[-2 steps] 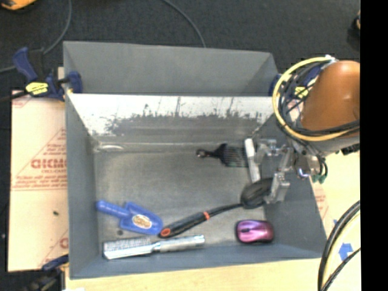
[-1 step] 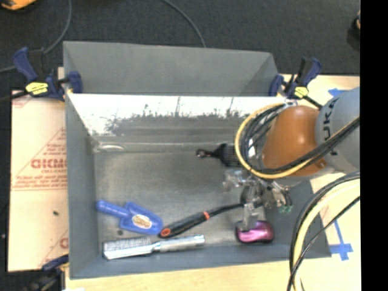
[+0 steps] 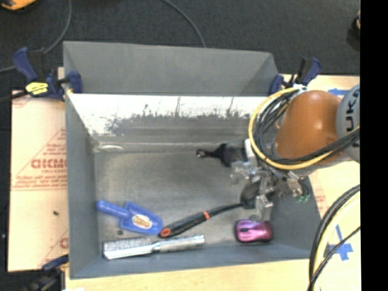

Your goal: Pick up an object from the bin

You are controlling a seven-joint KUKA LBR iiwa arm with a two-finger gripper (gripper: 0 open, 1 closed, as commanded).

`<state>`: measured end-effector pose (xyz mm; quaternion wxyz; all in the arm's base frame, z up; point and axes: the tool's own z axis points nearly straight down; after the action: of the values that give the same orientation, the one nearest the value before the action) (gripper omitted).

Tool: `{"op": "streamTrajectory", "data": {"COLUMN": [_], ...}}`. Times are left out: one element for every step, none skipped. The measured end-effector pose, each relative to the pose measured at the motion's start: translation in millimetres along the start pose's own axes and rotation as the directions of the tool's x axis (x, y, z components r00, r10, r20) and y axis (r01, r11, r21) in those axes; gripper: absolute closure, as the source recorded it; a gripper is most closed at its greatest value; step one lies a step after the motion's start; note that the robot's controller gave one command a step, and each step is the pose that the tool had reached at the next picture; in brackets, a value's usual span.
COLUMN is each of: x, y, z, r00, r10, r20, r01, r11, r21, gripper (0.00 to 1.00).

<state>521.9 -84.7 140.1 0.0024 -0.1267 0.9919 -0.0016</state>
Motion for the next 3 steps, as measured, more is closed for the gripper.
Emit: {"op": "streamTrajectory", "data": {"x": [-22.0, 0.6, -16.4], "y": [33, 29, 54], "z": [40, 70, 69], "r00": [0.984, 0.978, 0.979], "r10": [0.176, 0.206, 0.203], "r20": [-0.001, 0.002, 0.005], "r01": [-0.176, -0.206, -0.203], "r11": [0.984, 0.978, 0.979], "r21": [-0.001, 0.0, -0.001], "gripper": [0.0, 0.0, 1.0]}}
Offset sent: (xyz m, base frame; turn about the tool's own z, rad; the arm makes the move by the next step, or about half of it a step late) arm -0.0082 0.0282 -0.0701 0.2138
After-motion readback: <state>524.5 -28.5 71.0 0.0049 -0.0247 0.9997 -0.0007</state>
